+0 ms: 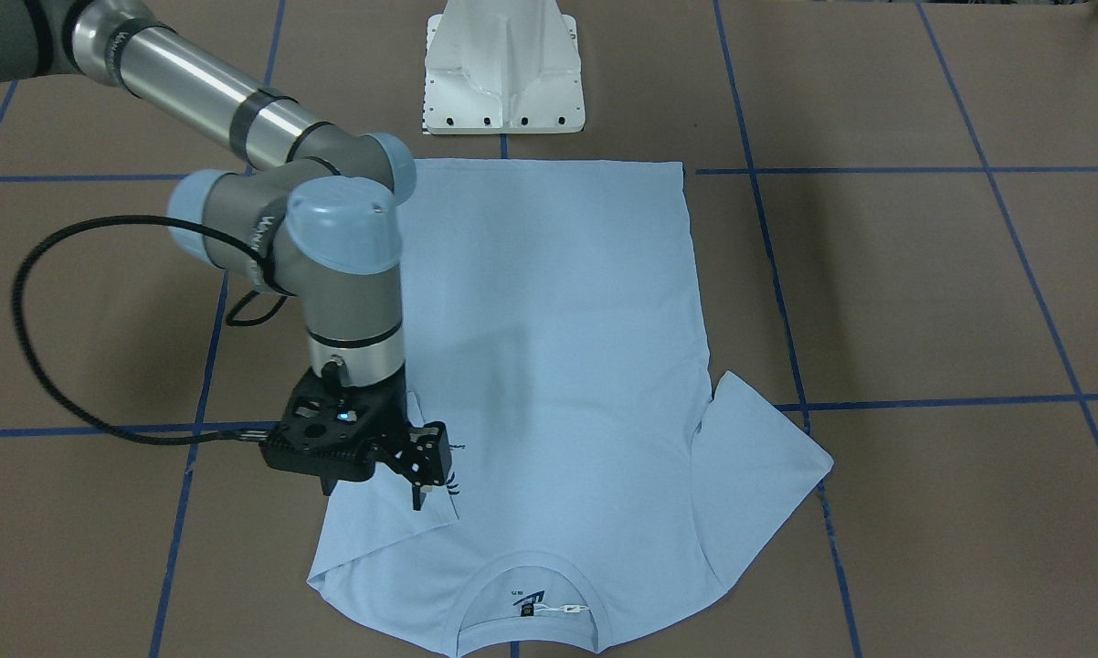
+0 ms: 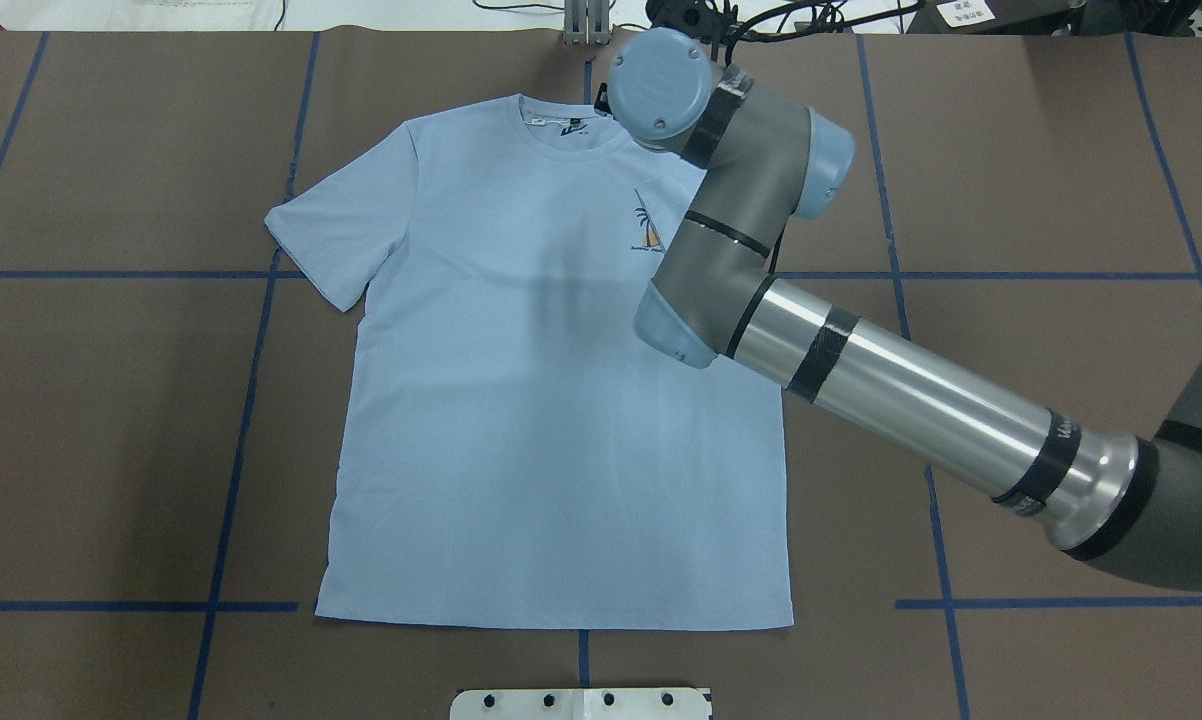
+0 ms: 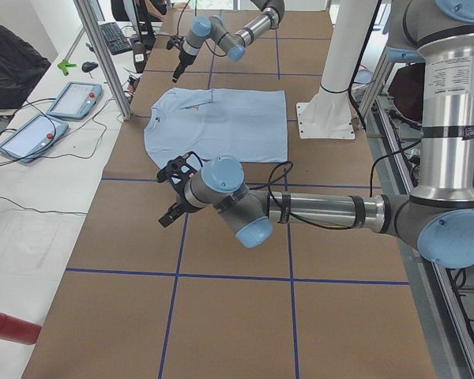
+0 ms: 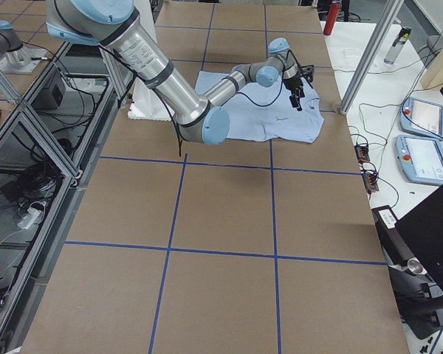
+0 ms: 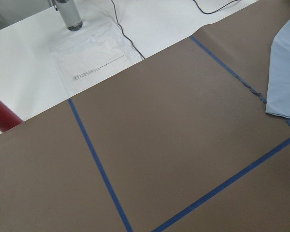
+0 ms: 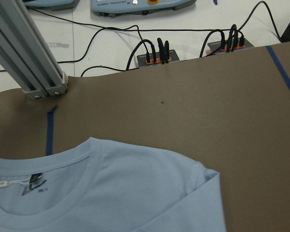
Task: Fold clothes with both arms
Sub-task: 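Fold the sleeve inward over the shirt body with the right gripper, then move the left gripper to the sleeve nearest it and grasp it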
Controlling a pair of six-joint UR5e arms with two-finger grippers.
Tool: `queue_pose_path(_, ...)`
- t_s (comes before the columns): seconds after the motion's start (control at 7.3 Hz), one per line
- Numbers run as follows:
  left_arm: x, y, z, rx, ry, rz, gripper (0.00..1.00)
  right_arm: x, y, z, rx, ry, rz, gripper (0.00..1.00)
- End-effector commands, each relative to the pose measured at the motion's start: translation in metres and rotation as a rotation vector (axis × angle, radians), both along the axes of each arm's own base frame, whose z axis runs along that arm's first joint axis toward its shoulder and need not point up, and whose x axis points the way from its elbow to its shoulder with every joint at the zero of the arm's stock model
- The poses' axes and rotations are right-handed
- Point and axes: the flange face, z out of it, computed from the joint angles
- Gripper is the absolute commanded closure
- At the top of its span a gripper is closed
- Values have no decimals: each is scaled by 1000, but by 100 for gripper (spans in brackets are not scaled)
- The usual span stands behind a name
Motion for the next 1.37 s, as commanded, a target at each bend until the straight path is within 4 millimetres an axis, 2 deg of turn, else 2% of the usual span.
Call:
queue_pose_path(0.0,28,-22,-30,-122,124,-51,0,151,-8,47,73,-11,-231,0)
queue_pose_path(0.14,39,-34,-45,-163,164,-95,0,226,-11,71,98,-10,-305,0)
queue_pose_path(0.27,63,-46,-57,-211,194,-137,0,288,-10,93,113,-2,-355,0)
queue_pose_path(0.41,86,-55,-66,-264,228,-167,0,336,-6,122,125,15,-384,0)
queue_pose_path(0.55,118,-63,-77,-335,276,-189,0,387,-2,153,144,13,-412,0)
queue_pose_path(0.69,159,-68,-90,-374,307,-251,0,428,10,181,141,-18,-422,0)
queue_pose_path(0.82,201,-72,-97,-395,317,-263,0,449,32,211,114,-26,-399,0)
queue_pose_path(0.96,236,-86,-105,-435,340,-249,0,459,46,234,83,-24,-385,0)
queue_pose_path(1.1,276,-89,-107,-458,340,-232,0,467,56,250,57,-28,-373,0)
queue_pose_path(1.23,299,-89,-93,-441,311,-276,0,467,63,261,58,-27,-371,0)
